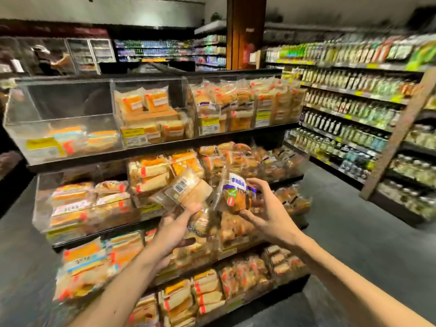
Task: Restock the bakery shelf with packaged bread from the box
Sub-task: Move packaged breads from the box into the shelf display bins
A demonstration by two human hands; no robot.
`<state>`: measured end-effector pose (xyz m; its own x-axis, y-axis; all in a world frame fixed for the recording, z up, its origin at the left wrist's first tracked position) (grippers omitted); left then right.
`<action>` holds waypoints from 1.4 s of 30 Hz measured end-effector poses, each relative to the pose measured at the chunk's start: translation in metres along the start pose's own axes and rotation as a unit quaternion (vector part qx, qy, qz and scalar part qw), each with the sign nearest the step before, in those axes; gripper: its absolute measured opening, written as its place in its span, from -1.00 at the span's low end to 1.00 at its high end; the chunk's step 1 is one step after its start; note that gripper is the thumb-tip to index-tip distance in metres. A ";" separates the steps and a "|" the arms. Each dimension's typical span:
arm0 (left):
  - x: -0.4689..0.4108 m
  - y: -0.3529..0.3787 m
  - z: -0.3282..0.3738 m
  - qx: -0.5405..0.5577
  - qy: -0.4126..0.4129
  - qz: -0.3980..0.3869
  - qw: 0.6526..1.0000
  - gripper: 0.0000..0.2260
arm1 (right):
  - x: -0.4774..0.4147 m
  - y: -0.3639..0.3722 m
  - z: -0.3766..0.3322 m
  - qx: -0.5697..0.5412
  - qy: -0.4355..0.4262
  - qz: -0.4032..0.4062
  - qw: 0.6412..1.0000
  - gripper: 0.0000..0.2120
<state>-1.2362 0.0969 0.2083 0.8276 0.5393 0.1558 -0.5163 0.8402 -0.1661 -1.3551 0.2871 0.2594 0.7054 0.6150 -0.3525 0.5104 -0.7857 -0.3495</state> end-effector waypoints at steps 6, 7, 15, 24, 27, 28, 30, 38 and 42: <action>-0.081 0.085 0.011 -0.014 -0.007 -0.074 0.997 -0.72 | -0.034 -0.059 0.074 -0.010 0.071 0.045 0.996 -0.36; -0.097 0.099 0.013 -0.018 -0.009 -0.083 0.996 -0.73 | -0.042 -0.069 0.086 -0.010 0.084 0.046 0.995 -0.32; -0.233 0.203 0.013 -0.036 -0.037 -0.149 0.987 -0.63 | -0.121 -0.155 0.178 0.072 0.156 0.078 0.982 -0.36; -0.339 0.274 0.034 -0.071 -0.029 -0.220 0.972 -0.45 | -0.193 -0.259 0.262 0.172 0.232 0.092 0.953 -0.35; -0.355 0.289 0.045 -0.093 -0.025 -0.219 0.971 -0.73 | -0.219 -0.284 0.286 0.200 0.248 0.087 0.944 -0.37; -0.362 0.292 0.045 -0.097 -0.020 -0.212 0.972 -0.74 | -0.229 -0.291 0.295 0.213 0.249 0.080 0.941 -0.37; -0.373 0.300 0.046 -0.085 -0.029 -0.207 0.974 -0.71 | -0.252 -0.301 0.316 0.244 0.247 0.056 0.936 -0.36; -0.415 0.330 0.031 -0.037 -0.103 -0.140 0.984 -0.35 | -0.363 -0.299 0.396 0.337 0.186 -0.105 0.917 -0.39; -0.420 0.351 0.044 -0.067 -0.097 -0.113 0.987 -0.52 | -0.385 -0.281 0.435 0.345 0.175 -0.195 0.902 -0.34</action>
<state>-1.7740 0.1676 0.1271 0.8536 0.3511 0.3849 -0.2796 0.9321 -0.2302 -1.9839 0.2995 0.1159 0.7122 0.6818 0.1670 0.4114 -0.2126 -0.8863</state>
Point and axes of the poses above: each hand's wrist, its own x-axis away from the middle knuckle, its own y-axis out of the palm, z = x × y, the point moved 9 cm from there along -x, towards the middle knuckle, and after that the axes turned 12 degrees about -x, right-handed, at the moved point
